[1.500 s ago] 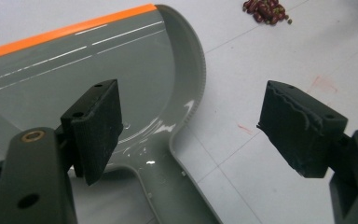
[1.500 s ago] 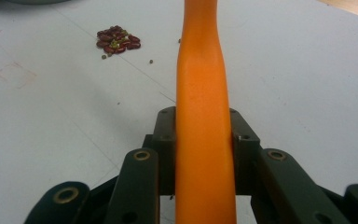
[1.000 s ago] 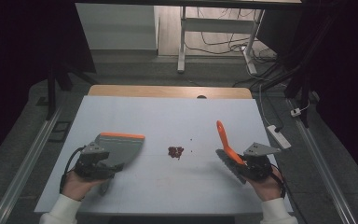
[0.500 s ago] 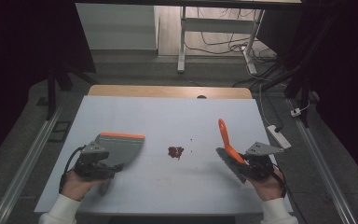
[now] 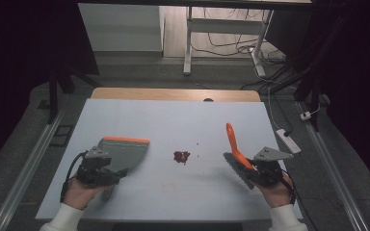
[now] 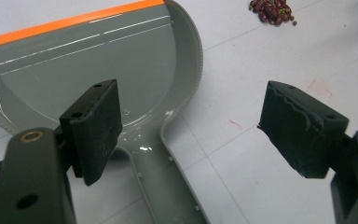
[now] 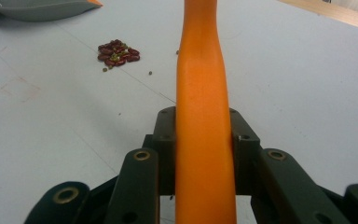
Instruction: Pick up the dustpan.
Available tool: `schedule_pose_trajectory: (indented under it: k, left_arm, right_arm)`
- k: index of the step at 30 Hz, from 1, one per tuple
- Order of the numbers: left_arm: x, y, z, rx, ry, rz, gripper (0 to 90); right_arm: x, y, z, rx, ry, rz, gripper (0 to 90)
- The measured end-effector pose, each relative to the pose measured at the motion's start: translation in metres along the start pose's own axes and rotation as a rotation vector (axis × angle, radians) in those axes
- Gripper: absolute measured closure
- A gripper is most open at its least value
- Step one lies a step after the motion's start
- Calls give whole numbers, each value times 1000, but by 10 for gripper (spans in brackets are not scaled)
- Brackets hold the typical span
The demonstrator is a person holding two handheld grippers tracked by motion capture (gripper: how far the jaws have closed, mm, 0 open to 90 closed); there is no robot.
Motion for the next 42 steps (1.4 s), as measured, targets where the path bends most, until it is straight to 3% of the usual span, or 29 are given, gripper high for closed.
schedule_pose_trajectory:
  k: [8,12,15,19,25,32,36,42]
  left_arm:
    - [9,-8,-13,-28,6,-10,209]
    - [8,-11,-14,-56,54,-42,176]
    - [6,-12,-9,-99,90,-82,157]
    - [1,-7,-5,-117,141,-91,152]
    - [-7,-1,8,-157,185,-97,144]
    - [-14,-6,21,-200,208,-110,148]
    - [-17,-11,27,-227,219,-144,151]
    - [-18,-17,33,-244,232,-140,175]
  right_arm:
    - [3,1,0,4,-3,9,702]
    - [2,-1,1,-3,-7,12,702]
    - [1,-3,2,-10,-4,13,702]
    - [0,-3,2,-12,1,9,703]
    - [1,-2,1,-6,-3,12,702]
    - [1,-3,2,-10,4,11,702]
    - [0,-3,2,-15,2,8,703]
    - [1,-4,3,-16,1,10,703]
Point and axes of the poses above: each handheld gripper's, and its own axes: y roughly backward along the jaws, z roughly out of its underside, x roughly to its right, the point moved 6 cm from there along -y, roughly forward along the jaws, and after that the axes turned 15 degrees about x, right-handed, at the moved point
